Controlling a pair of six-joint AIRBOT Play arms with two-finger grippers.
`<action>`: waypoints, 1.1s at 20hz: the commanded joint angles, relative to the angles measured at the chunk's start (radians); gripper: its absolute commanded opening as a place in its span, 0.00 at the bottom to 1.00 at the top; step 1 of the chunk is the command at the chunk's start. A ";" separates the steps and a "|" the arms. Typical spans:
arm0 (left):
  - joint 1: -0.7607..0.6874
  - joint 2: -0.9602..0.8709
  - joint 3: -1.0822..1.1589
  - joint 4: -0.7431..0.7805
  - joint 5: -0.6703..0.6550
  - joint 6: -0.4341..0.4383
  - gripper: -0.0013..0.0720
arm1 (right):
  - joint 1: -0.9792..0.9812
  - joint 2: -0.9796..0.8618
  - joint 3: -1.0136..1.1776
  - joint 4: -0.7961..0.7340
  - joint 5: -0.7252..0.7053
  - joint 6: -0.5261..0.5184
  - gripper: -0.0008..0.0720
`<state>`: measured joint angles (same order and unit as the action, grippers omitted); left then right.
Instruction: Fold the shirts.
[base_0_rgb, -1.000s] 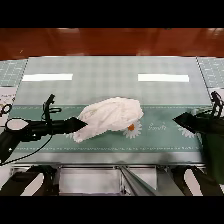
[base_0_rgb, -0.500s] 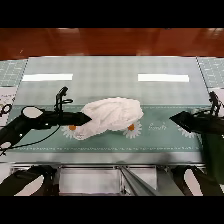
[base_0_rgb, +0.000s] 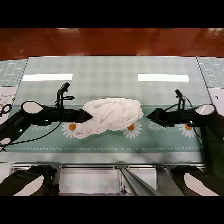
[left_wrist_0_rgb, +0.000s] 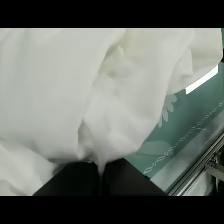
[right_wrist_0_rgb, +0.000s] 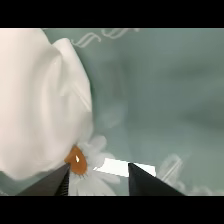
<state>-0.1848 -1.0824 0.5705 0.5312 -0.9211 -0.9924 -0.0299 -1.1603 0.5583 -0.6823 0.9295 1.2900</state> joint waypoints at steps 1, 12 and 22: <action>0.000 -0.001 0.002 0.001 -0.015 -0.008 0.05 | 0.122 -0.226 0.121 0.072 -0.036 -0.021 0.58; 0.075 0.021 0.052 0.004 -0.101 -0.007 0.05 | 0.213 -0.314 0.461 0.062 0.103 -0.102 0.05; 0.349 0.211 0.864 0.028 -0.261 -0.158 0.05 | 0.145 0.095 1.321 -0.531 0.273 0.203 0.05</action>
<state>0.1276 -0.8959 1.1786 0.5365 -1.1152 -1.1007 0.1223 -1.1553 1.6527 -1.0847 1.1244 1.4525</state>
